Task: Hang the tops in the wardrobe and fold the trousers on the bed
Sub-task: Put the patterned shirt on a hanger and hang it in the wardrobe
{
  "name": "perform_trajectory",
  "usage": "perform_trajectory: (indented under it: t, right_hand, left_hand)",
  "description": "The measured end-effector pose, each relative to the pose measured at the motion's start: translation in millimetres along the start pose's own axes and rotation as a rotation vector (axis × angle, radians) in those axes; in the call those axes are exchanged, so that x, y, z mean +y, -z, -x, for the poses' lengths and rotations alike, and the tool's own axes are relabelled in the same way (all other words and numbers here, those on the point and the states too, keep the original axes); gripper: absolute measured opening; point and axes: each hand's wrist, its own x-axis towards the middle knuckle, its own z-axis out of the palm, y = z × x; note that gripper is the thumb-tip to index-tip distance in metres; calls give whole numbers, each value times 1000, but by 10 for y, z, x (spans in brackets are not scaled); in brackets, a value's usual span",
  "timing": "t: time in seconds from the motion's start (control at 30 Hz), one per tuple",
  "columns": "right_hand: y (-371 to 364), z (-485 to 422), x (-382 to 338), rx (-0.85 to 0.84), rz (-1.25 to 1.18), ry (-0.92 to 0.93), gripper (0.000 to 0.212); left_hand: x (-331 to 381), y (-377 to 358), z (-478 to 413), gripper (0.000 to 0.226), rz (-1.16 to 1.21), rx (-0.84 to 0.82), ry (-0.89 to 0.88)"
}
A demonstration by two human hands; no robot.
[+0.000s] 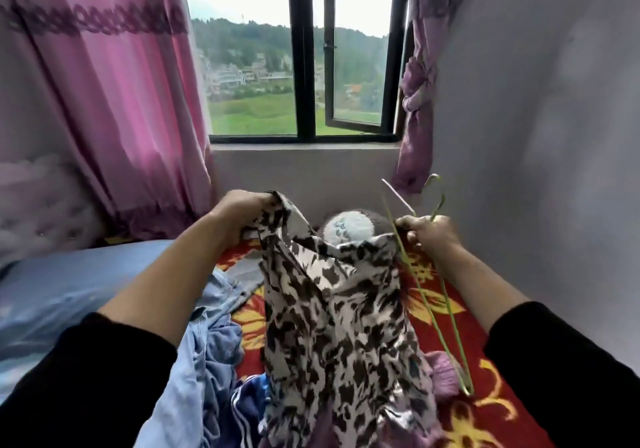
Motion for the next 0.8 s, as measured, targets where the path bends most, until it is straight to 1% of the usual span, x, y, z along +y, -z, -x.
perform_trajectory:
  t: [0.07,0.13,0.2,0.3,0.37,0.5,0.6,0.7,0.8]
  right_hand:
    - [0,54,39,-56,-69,6,22]
    - [38,133,57,-93,-99,47,33]
    - [101,178,106,-172,-128,64,39]
    - [257,209,272,-292,-161,-3,41]
    - [322,248,395,-338,-81,-19,42]
    - [325,311,579,-348,184,29,49]
    - [174,350,582,-376,232,82,56]
    - [-79,398,537,-393,268,155,47]
    - [-340,466,520,-432,346,173,39]
  left_hand:
    - [-135,-122,-63,18,-60,-18,32]
    - [-248,-235,-111,19,-114,-17,41]
    - [-323,-283,-134,20,-132,-8,45]
    - [-395,-267,-129,22,-147,23,44]
    - [-424,-234,-122,25,-157,43,27]
    - [-417,-208,-103,27,-197,63,-9]
    - [-403,-257,-58,29,-232,29,-37]
    - [-383,-384,43,29,-253,-32,-59]
    - [-338,-542,160,32,-241,-115,-87]
